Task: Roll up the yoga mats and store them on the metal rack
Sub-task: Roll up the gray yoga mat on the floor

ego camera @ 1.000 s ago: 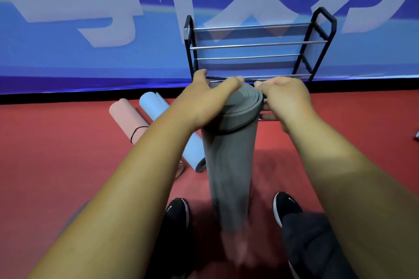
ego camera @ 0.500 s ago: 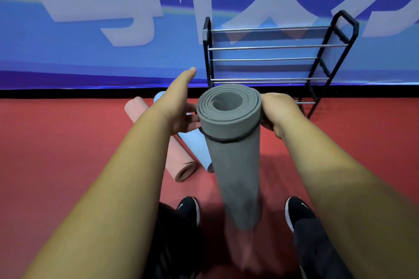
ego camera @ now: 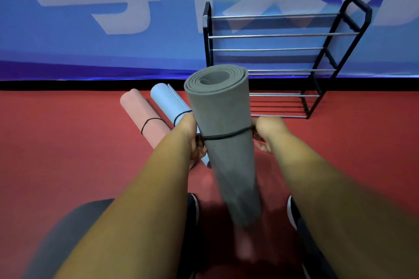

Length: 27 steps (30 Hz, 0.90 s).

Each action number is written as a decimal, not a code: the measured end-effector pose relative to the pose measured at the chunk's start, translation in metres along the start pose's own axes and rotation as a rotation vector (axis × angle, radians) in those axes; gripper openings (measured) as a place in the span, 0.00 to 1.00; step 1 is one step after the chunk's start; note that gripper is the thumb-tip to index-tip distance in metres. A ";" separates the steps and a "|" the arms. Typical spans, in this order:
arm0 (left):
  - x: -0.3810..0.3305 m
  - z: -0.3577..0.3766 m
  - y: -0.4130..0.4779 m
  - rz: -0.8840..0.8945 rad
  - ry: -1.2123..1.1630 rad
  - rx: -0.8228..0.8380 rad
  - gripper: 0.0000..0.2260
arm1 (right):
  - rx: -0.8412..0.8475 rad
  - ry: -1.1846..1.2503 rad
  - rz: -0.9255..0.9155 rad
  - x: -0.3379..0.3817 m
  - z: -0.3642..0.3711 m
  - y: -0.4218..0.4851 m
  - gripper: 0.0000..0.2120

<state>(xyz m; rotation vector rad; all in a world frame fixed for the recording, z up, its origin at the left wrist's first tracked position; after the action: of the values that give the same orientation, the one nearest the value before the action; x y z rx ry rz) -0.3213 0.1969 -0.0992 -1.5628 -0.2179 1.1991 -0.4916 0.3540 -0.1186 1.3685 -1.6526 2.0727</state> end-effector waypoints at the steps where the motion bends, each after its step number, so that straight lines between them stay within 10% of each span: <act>1: 0.006 -0.001 0.010 -0.031 -0.026 -0.003 0.11 | -0.012 -0.003 0.018 -0.008 0.001 0.013 0.08; 12: 0.092 -0.005 0.100 -0.112 -0.173 -0.079 0.08 | -0.118 -0.339 0.149 -0.104 -0.018 0.119 0.06; 20: 0.073 -0.030 0.120 0.276 -0.126 -0.208 0.08 | 0.030 -0.181 0.118 -0.100 0.004 0.107 0.10; 27: 0.069 -0.005 0.088 0.261 -0.106 -0.001 0.11 | 0.144 -0.262 0.048 -0.066 0.019 0.057 0.22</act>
<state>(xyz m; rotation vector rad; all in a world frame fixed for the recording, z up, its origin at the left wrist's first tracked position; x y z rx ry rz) -0.3234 0.2067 -0.2107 -1.5637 -0.0838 1.4871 -0.4787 0.3423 -0.2061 1.7283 -1.6712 2.1538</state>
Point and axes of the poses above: each hand's wrist, its own y-axis towards the middle knuckle, its own z-axis out of the palm, x = y × z, the point moved 8 cm from there along y, towards the middle knuckle, and after that the axes turned 7 degrees about x, right-handed, at the moved point
